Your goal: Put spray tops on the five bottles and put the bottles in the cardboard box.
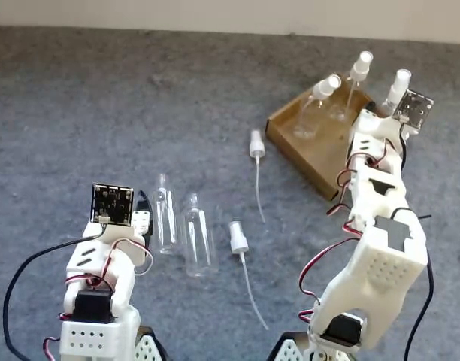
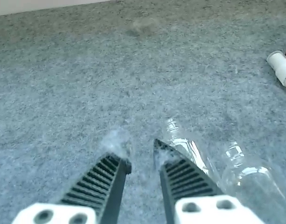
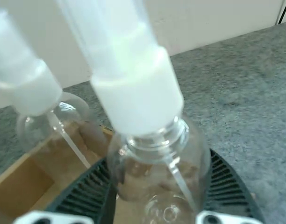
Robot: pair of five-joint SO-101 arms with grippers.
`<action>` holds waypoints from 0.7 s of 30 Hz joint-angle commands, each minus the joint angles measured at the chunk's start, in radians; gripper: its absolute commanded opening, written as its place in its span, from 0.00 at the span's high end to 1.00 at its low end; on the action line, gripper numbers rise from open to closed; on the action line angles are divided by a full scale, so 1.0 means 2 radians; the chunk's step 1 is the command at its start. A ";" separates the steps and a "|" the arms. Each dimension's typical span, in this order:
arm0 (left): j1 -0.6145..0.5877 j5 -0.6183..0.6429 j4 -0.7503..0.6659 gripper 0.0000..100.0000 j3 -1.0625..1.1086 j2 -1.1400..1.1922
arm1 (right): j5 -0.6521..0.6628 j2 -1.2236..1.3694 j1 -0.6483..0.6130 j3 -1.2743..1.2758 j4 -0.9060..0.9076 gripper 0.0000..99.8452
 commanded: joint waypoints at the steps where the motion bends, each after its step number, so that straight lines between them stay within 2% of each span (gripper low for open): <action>1: -0.004 -0.005 -0.011 0.95 -0.002 -0.006 | -0.002 -0.007 -0.007 -0.029 -0.013 0.81; 21: -0.004 -0.005 -0.011 0.95 -0.001 -0.006 | -0.002 0.007 -0.007 -0.030 -0.012 0.81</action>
